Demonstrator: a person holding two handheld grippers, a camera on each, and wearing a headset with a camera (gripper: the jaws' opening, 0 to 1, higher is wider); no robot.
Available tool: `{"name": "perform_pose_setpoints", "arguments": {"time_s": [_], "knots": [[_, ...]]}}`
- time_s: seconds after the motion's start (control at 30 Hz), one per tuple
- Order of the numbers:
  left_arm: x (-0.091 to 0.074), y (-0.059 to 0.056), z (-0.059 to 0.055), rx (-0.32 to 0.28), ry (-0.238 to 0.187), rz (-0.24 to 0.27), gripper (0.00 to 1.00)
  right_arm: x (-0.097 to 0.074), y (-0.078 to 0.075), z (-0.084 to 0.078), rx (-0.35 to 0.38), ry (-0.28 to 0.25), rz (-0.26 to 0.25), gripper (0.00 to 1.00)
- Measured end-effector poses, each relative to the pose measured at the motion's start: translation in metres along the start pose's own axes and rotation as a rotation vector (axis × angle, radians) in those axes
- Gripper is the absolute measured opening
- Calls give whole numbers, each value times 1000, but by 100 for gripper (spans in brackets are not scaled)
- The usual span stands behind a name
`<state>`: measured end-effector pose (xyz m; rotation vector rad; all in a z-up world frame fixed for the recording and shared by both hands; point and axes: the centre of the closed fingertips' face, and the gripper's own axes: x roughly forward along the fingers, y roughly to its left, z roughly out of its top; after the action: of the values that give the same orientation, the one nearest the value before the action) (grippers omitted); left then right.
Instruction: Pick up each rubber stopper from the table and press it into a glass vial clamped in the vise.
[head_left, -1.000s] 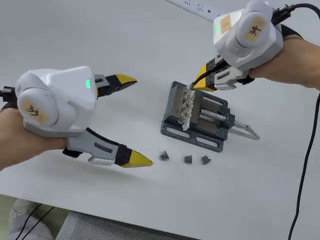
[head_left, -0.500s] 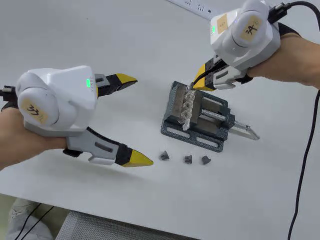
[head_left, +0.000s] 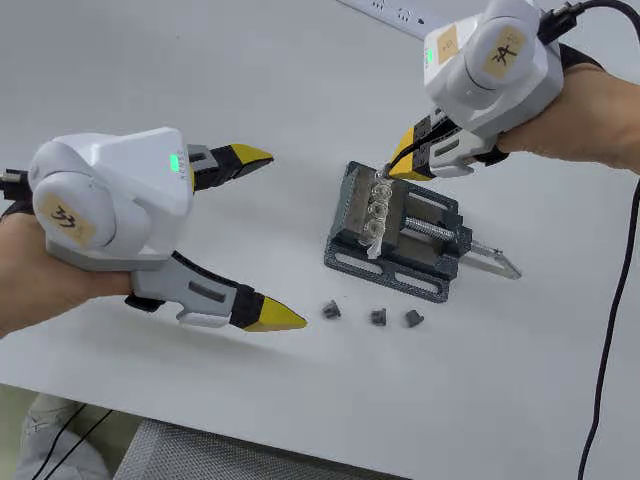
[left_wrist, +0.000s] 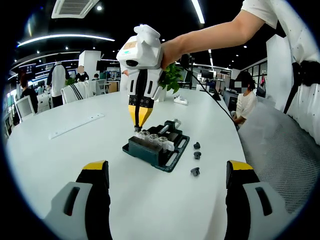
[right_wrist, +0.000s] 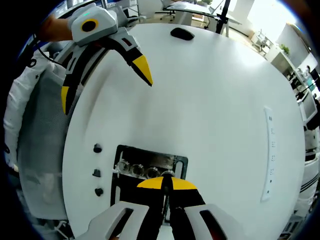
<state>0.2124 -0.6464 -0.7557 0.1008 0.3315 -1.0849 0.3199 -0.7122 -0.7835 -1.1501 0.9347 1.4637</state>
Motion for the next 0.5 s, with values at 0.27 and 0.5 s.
{"name": "perform_pose_setpoints", "arguments": {"time_s": [0.27, 0.5], "knots": [[1, 0, 2, 5, 1, -4, 97, -1, -2, -1, 29, -17, -12, 0], [0, -1, 4, 12, 6, -6, 97, -2, 0, 2, 51, -43, -36, 0]]}}
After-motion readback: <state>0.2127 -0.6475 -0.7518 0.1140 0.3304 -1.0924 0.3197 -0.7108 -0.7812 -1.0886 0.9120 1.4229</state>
